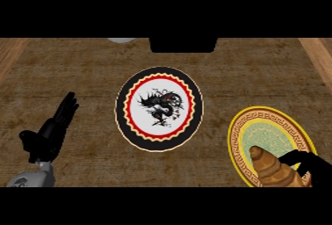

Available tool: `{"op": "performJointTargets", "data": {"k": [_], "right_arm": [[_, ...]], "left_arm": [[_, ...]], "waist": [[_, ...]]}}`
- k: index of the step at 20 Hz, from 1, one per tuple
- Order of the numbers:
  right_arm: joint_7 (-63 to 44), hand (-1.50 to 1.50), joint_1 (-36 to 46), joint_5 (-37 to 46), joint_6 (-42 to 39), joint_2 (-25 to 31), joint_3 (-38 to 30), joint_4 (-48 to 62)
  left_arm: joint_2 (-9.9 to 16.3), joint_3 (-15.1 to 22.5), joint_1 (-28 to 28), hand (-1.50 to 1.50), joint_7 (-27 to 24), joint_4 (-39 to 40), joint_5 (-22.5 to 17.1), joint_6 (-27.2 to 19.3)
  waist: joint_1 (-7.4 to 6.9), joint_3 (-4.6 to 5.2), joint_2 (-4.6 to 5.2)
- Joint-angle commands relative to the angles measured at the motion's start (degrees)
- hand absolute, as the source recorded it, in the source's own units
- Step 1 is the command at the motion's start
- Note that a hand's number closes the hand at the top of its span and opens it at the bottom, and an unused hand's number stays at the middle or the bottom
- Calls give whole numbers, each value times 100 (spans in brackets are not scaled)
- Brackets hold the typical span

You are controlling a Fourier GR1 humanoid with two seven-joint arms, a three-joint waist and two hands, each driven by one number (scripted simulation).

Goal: Pick the croissant from the plate and place it in the plate

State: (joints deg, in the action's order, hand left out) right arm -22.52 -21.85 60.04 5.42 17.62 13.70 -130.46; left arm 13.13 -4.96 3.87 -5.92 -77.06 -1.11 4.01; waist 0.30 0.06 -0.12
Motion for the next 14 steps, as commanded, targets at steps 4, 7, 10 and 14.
{"op": "performJointTargets", "data": {"k": [4,7,10,14], "right_arm": [[-626,150,731,652,-577,-477,561,-718],[-1041,150,1264,1044,-941,-761,1035,-724],[-1128,150,2531,586,-1339,-1001,549,180],[-1511,150,3355,725,-1885,-1516,807,600]], "left_arm": [[8,-55,38,0,-22,50,40,85],[19,-132,40,0,-342,366,-8,237],[-115,72,-401,0,-138,-434,106,106],[-124,-19,-227,0,-279,95,176,98]], "waist": [[-30,-3,10],[-36,0,13],[-108,-3,16],[-72,-1,18]]}}
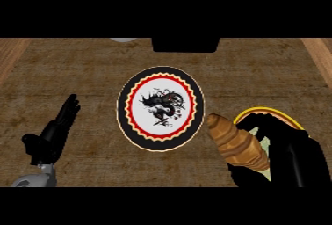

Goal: Pick the croissant from the plate and place it in the plate

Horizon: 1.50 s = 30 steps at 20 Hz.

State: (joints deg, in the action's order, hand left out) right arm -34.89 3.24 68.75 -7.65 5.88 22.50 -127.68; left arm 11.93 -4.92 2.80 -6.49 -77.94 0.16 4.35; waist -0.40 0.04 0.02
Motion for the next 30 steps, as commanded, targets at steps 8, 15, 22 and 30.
{"op": "performJointTargets", "data": {"k": [8,15,22,30], "right_arm": [[-456,150,2280,-686,1066,-583,199,3127],[-576,150,3317,-1276,2271,-587,495,4994],[-1423,-150,4209,-2148,4123,-588,721,6184],[-1246,-150,4661,-3421,4921,-588,1078,7266]], "left_arm": [[15,-136,-39,0,-253,170,-38,142],[-67,-71,273,0,-144,338,52,137],[-178,168,35,0,229,-350,131,88],[-243,-10,197,0,-33,83,143,-32]], "waist": [[-53,-2,23],[-59,-4,23],[-225,-8,31],[-130,-5,28]]}}
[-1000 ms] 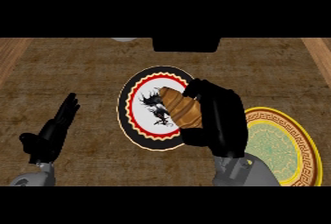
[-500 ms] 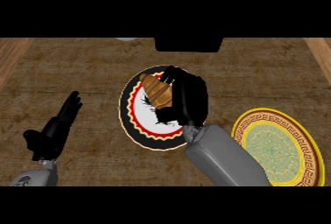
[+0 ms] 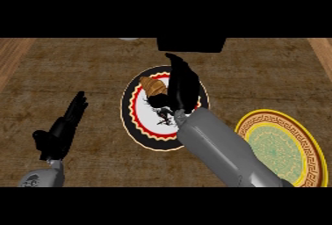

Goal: Pick the croissant from the plate and place it in the plate

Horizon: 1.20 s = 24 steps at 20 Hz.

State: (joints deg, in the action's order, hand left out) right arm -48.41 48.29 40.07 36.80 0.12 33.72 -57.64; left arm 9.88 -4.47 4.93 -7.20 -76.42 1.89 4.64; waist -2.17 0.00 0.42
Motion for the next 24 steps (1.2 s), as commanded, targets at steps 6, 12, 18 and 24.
{"op": "performJointTargets", "data": {"k": [6,12,18,24], "right_arm": [[1162,-150,-363,-928,1657,13,-833,-251],[2119,-150,-1729,-1799,1833,142,-888,-1900],[4018,-150,-3483,-3183,1043,943,-1182,-3024],[5575,-150,-4167,-4349,-436,1692,-2119,-2911]], "left_arm": [[44,-49,-51,0,220,-236,-46,8],[265,-333,-133,0,112,-89,-164,95],[178,-264,-326,0,22,-180,-196,201],[298,-280,-462,0,288,-560,-254,330]], "waist": [[144,-11,-17],[281,-9,-56],[245,-8,-44],[203,-8,-42]]}}
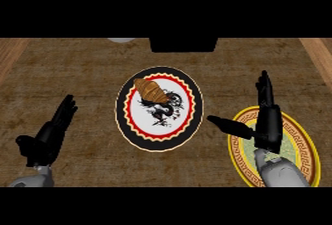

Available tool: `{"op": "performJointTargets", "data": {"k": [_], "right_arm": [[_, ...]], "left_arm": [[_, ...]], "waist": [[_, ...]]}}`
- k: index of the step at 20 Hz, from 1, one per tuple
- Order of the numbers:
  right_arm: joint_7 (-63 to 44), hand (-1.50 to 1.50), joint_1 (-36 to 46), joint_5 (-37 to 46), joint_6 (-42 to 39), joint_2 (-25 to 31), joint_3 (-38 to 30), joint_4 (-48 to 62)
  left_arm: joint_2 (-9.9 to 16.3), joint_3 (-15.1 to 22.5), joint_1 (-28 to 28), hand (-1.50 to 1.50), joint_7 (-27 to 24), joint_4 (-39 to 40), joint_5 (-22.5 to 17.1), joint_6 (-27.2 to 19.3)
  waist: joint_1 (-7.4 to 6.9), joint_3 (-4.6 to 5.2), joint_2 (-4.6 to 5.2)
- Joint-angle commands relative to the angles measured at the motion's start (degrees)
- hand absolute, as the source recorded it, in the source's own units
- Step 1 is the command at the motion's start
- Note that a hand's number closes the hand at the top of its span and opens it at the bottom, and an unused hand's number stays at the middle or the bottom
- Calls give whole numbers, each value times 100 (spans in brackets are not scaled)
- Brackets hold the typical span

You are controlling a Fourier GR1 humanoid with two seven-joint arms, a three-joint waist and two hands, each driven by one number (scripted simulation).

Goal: Pick the croissant from the plate and place it in the plate

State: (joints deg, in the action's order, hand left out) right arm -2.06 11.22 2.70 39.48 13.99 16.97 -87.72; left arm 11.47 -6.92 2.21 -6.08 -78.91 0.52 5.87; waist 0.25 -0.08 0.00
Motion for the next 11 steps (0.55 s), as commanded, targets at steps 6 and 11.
{"op": "performJointTargets", "data": {"k": [6,11], "right_arm": [[1750,-150,-918,-646,-1380,223,-765,583],[1716,-150,-1113,-347,-1395,82,-970,208]], "left_arm": [[-87,70,-384,0,214,-560,-41,115],[-425,162,326,0,68,210,331,-389]], "waist": [[-39,5,-5],[-6,8,-3]]}}
